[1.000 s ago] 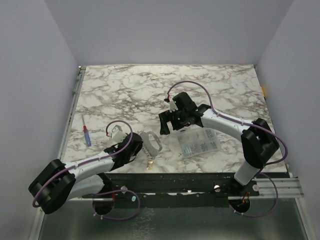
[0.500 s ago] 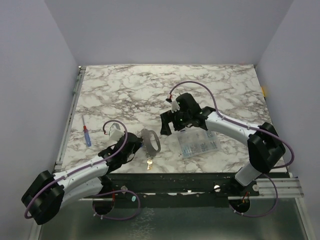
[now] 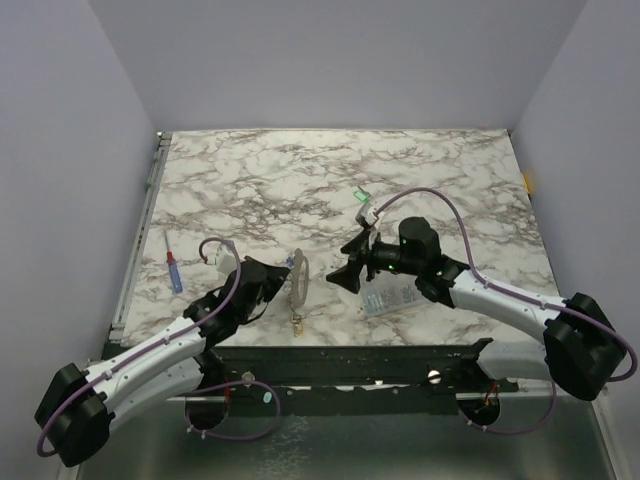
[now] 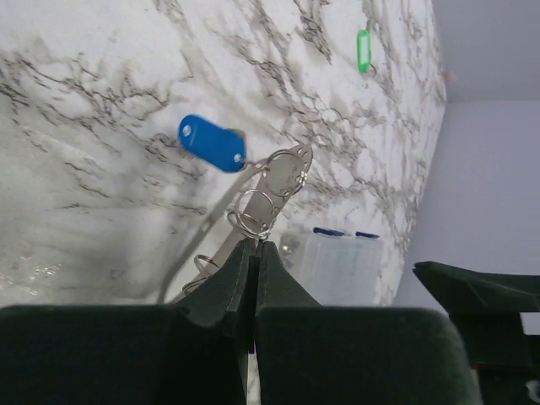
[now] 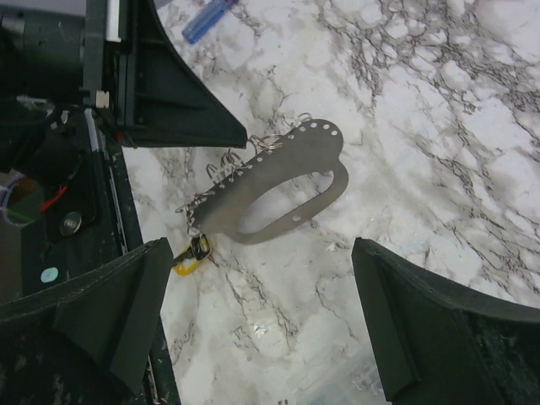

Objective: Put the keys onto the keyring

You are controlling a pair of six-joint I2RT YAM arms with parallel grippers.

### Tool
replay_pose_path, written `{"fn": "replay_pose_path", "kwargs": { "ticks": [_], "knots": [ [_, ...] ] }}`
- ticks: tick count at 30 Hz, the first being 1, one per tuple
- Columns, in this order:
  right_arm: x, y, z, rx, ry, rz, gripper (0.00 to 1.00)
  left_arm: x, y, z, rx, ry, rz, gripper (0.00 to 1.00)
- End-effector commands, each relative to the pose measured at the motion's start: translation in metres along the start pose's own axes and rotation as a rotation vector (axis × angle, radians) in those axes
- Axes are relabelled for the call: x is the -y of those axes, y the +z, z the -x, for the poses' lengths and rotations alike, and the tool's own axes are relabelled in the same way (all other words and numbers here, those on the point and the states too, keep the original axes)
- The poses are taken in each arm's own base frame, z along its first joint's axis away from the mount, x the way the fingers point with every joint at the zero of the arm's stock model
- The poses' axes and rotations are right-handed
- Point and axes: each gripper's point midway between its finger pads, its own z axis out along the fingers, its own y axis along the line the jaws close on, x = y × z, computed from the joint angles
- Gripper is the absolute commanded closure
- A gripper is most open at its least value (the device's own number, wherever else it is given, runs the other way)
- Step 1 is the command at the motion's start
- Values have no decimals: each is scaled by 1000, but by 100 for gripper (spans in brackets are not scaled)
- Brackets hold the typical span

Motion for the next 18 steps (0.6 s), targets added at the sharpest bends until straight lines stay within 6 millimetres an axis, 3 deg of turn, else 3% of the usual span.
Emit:
{"fn": "replay_pose_path", "kwargs": {
  "ticks": [1, 5, 10, 18],
  "knots": [
    [-24, -6, 34, 209, -201, 124, 0, 35, -14, 1, -52, -67, -85, 100],
    [-30, -8, 29, 241, -267, 168, 2, 51, -22, 1, -74, -72, -133, 100],
    [-29, -10, 28, 278, -441, 168, 1, 70, -28, -9, -154, 122, -160, 100],
    [-46, -9, 26, 254, -648, 309, 0, 70, -36, -35, -353, 461, -138, 100]
  ]
}}
